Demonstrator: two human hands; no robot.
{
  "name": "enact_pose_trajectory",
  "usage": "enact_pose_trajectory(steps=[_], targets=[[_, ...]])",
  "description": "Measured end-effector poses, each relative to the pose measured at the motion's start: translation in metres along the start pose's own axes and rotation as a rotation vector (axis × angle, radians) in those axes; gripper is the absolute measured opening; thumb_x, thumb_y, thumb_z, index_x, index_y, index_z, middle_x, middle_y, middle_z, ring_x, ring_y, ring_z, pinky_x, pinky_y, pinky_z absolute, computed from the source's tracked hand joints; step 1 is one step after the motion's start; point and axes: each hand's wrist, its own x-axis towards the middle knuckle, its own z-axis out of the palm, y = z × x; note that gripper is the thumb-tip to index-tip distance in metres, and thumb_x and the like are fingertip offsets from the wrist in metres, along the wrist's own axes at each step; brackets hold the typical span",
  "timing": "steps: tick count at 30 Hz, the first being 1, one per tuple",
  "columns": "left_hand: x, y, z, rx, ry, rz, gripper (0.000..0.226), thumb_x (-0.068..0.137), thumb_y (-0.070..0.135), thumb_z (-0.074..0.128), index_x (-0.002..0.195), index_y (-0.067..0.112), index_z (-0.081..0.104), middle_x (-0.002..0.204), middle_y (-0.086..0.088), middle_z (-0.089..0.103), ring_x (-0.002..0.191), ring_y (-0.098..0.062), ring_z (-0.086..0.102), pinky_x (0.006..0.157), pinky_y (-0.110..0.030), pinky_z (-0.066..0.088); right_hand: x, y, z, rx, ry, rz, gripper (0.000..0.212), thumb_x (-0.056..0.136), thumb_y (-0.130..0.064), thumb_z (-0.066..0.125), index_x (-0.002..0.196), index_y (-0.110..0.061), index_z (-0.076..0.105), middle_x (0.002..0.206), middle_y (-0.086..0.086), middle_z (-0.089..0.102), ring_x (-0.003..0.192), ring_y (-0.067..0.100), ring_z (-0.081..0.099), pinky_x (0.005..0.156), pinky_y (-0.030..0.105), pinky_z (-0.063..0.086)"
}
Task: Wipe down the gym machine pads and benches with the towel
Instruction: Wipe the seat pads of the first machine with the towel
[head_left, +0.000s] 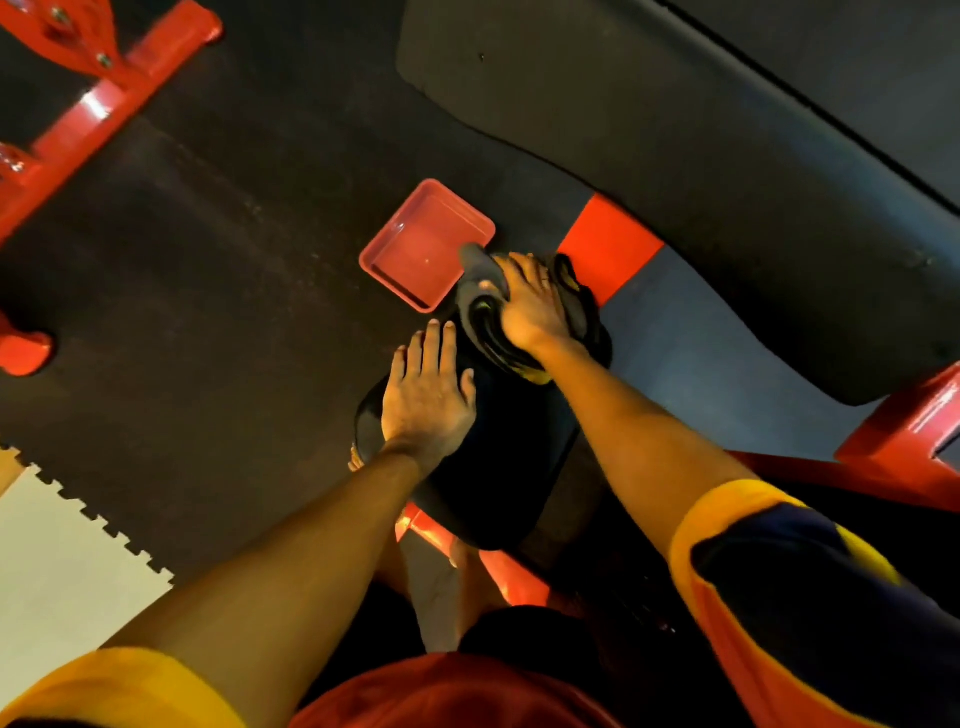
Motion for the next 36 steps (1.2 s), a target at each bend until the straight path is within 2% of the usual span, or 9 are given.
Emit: enact_pose_trajectory(steps=[3, 6, 12, 18, 24, 27, 29, 31, 36], targets=[[-0.001, 0.001, -0.004, 0.027, -0.003, 0.003, 0.069, 0.103, 0.045, 0.014, 0.157, 0.005, 0.030, 0.163, -0.016, 0.032, 0.151, -0.032, 0.028, 0.124, -0.047, 0.022, 0.000, -0.027, 0.011, -0.011, -0.060, -0.129, 0.044, 0.103, -0.046, 0.050, 0.142, -0.028, 0.056, 0.147, 0.002, 0.051, 0.145, 0.026, 0.037, 0.124, 0.040, 0.018], [0.000, 0.000, -0.002, 0.013, 0.027, 0.005, 0.068, 0.104, 0.045, 0.016, 0.157, 0.005, 0.031, 0.164, -0.016, 0.031, 0.151, -0.032, 0.029, 0.124, -0.048, 0.023, 0.014, -0.008, -0.007, -0.057, -0.124, -0.297, 0.042, 0.100, -0.053, 0.049, 0.129, -0.028, 0.065, 0.130, 0.001, 0.063, 0.128, 0.027, 0.053, 0.112, 0.039, 0.034], [0.000, -0.001, -0.001, -0.028, 0.028, 0.013, 0.066, 0.105, 0.044, 0.019, 0.162, 0.010, 0.019, 0.168, -0.013, 0.022, 0.154, -0.031, 0.021, 0.127, -0.047, 0.016, 0.059, -0.025, -0.013, -0.304, -0.255, -0.040, 0.044, 0.106, -0.041, 0.036, 0.132, -0.022, 0.066, 0.140, 0.010, 0.061, 0.131, 0.035, 0.055, 0.109, 0.043, 0.039], [-0.001, 0.001, -0.005, -0.016, 0.013, 0.020, 0.064, 0.105, 0.044, 0.019, 0.156, 0.009, 0.032, 0.165, -0.015, 0.029, 0.153, -0.031, 0.023, 0.127, -0.047, 0.014, 0.033, -0.028, -0.013, -0.266, -0.263, -0.209, 0.047, 0.104, -0.054, 0.046, 0.130, -0.021, 0.068, 0.133, 0.007, 0.065, 0.126, 0.032, 0.056, 0.108, 0.039, 0.037], [0.000, -0.001, -0.001, -0.047, 0.052, -0.009, 0.069, 0.104, 0.045, 0.027, 0.162, 0.008, 0.019, 0.167, -0.013, 0.025, 0.155, -0.028, 0.021, 0.128, -0.046, 0.011, 0.078, -0.029, -0.010, -0.336, -0.357, 0.054, 0.052, 0.106, -0.053, 0.035, 0.138, -0.024, 0.064, 0.144, 0.012, 0.060, 0.134, 0.034, 0.054, 0.113, 0.042, 0.036], [0.001, 0.001, -0.004, -0.053, 0.021, -0.040, 0.071, 0.104, 0.047, 0.029, 0.161, 0.005, 0.019, 0.166, -0.015, 0.025, 0.155, -0.028, 0.020, 0.128, -0.046, 0.011, 0.050, -0.036, -0.010, -0.264, -0.270, -0.060, 0.045, 0.104, -0.049, 0.043, 0.130, -0.020, 0.066, 0.139, 0.008, 0.062, 0.134, 0.032, 0.053, 0.112, 0.041, 0.033], [0.000, 0.001, -0.002, -0.039, 0.050, -0.042, 0.071, 0.103, 0.046, 0.031, 0.159, 0.004, 0.024, 0.165, -0.016, 0.029, 0.153, -0.029, 0.024, 0.127, -0.045, 0.015, 0.007, -0.023, -0.007, -0.108, -0.141, -0.156, 0.043, 0.099, -0.043, 0.052, 0.135, -0.020, 0.059, 0.146, 0.003, 0.056, 0.143, 0.027, 0.042, 0.120, 0.041, 0.024], [0.001, 0.001, -0.002, -0.065, 0.043, -0.038, 0.072, 0.102, 0.045, 0.034, 0.161, 0.005, 0.021, 0.166, -0.014, 0.027, 0.153, -0.028, 0.024, 0.127, -0.045, 0.015, -0.035, 0.000, -0.007, 0.014, -0.127, -0.167, 0.059, 0.097, -0.041, 0.053, 0.152, -0.020, 0.046, 0.163, 0.000, 0.038, 0.155, 0.022, 0.023, 0.127, 0.041, 0.011], [0.000, 0.001, 0.000, -0.063, 0.053, -0.031, 0.071, 0.104, 0.045, 0.031, 0.162, 0.007, 0.015, 0.166, -0.014, 0.025, 0.154, -0.028, 0.023, 0.127, -0.045, 0.015, -0.034, 0.040, -0.021, -0.093, -0.184, -0.109, 0.069, 0.103, -0.030, 0.056, 0.164, -0.029, 0.023, 0.173, -0.001, 0.011, 0.159, 0.023, 0.008, 0.128, 0.039, 0.004]])
